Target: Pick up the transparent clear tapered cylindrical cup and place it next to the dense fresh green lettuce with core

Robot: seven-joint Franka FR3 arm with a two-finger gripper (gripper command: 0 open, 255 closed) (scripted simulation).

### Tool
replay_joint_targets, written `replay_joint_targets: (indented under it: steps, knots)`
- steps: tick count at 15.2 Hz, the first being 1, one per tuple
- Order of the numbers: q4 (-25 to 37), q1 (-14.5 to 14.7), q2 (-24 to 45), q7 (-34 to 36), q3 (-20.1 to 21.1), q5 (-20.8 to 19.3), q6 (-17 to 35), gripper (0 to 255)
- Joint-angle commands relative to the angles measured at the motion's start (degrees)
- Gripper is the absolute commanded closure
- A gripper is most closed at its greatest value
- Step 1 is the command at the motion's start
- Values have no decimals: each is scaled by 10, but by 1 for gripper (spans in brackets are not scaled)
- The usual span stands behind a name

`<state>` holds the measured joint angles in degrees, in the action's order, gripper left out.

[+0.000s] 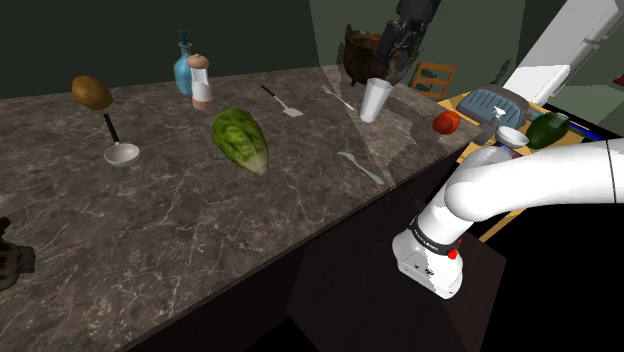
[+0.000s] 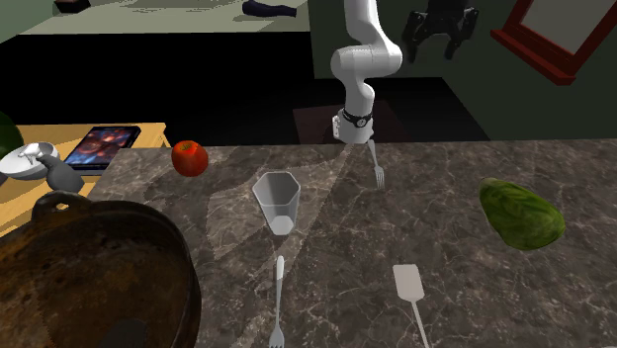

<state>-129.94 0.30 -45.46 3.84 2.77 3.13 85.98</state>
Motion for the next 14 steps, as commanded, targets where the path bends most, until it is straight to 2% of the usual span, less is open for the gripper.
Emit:
replay_joint_targets:
  steps: [1, 8, 14]
  knots:
    - [0, 0, 0, 0, 0, 0, 0, 0]
    - [-28, -23, 55, -79, -62, -57, 78, 0]
    - [-25, -41, 126, -142, -114, -96, 149, 0]
